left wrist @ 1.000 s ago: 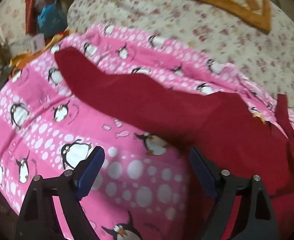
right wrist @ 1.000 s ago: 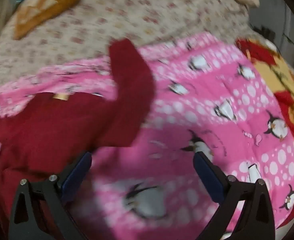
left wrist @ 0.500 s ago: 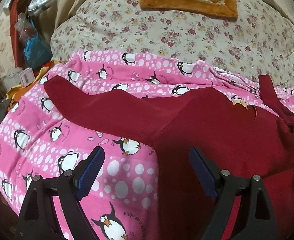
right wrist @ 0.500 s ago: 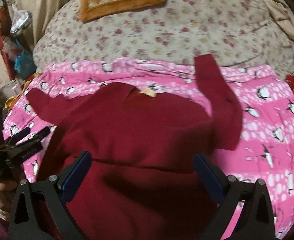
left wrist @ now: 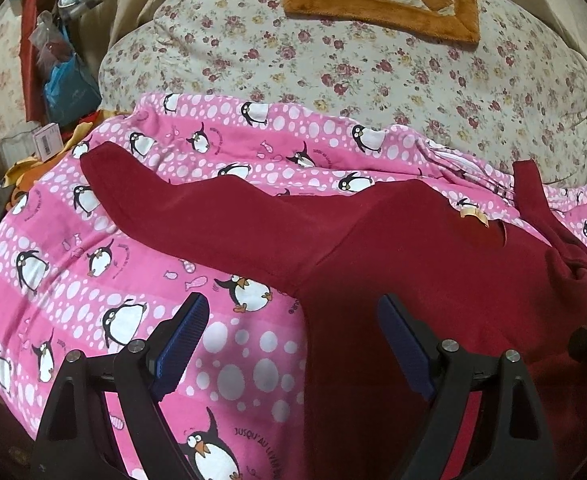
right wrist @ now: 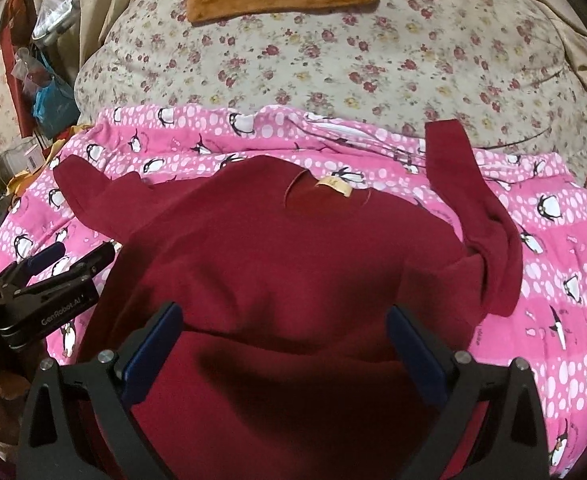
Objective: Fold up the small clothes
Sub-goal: 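Move the open left gripper over the sweater sleeve beside the body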
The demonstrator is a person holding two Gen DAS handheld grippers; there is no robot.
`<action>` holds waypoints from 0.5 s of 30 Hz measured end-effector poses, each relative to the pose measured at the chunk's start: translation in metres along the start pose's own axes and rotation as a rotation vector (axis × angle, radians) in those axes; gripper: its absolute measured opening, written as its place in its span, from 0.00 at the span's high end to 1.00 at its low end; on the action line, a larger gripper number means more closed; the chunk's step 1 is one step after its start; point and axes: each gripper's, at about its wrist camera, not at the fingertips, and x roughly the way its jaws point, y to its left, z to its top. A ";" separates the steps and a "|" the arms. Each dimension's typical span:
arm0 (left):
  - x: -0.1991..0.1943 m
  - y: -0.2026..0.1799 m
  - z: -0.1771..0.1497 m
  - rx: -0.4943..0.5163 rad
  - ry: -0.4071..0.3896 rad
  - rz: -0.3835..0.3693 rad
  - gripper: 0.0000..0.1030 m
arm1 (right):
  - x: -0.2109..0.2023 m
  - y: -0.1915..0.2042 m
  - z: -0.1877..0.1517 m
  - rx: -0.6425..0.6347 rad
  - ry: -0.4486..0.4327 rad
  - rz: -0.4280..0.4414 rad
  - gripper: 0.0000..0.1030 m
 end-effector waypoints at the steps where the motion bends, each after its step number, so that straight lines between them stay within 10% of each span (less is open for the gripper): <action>1: 0.001 0.000 0.000 -0.001 0.002 0.001 0.32 | 0.001 0.002 0.000 -0.004 0.000 -0.001 0.00; 15: 0.014 -0.007 0.005 -0.012 0.033 0.010 0.32 | 0.018 0.002 0.003 -0.005 0.006 -0.018 0.00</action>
